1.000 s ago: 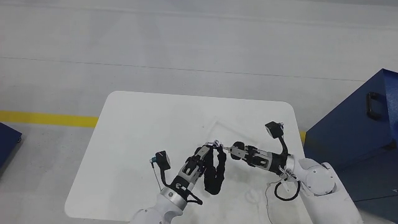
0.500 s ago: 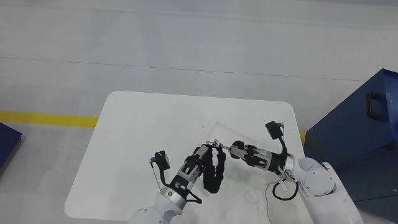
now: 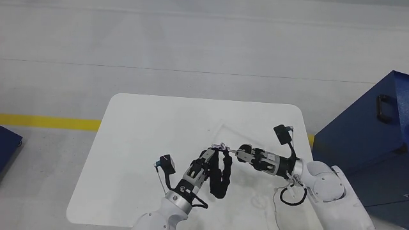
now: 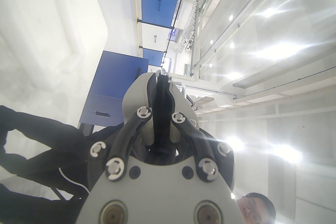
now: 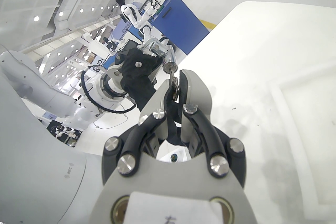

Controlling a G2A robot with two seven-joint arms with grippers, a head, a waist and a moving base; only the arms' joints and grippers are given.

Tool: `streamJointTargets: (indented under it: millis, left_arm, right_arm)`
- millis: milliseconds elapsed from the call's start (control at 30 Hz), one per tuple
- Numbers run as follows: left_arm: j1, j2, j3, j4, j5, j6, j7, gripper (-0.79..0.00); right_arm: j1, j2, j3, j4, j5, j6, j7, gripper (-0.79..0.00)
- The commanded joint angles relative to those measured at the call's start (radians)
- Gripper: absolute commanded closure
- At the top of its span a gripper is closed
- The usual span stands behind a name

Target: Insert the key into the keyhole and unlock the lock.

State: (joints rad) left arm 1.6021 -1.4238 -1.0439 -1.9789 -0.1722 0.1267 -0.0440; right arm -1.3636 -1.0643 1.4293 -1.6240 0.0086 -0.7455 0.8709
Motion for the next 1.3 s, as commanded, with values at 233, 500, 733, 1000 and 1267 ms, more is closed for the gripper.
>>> streamJointTargets:
  millis: [233, 500, 733, 1000, 1267]
  left_arm:
    - [-0.002, 0.001, 0.001, 0.002, -0.006, 0.003, 0.006, 0.000]
    - [-0.007, 0.002, 0.000, 0.008, -0.004, 0.000, 0.005, 0.000]
    - [-0.010, 0.004, 0.002, 0.013, 0.003, -0.005, -0.013, 0.000]
    - [-0.013, 0.008, 0.002, 0.012, 0.022, -0.017, -0.047, 0.000]
    - [-0.016, 0.013, 0.005, 0.014, 0.058, -0.047, -0.078, 0.000]
  right_arm:
    - [0.002, 0.006, -0.005, 0.001, -0.027, -0.032, -0.031, 0.000]
    - [0.008, 0.012, -0.027, 0.026, 0.067, 0.008, -0.010, 0.000]
    - [0.023, 0.018, -0.043, 0.062, 0.275, 0.104, 0.076, 0.000]
    - [0.043, 0.023, -0.052, 0.096, 0.460, 0.217, 0.182, 0.000]
    - [0.057, 0.025, -0.060, 0.127, 0.564, 0.327, 0.247, 0.000]
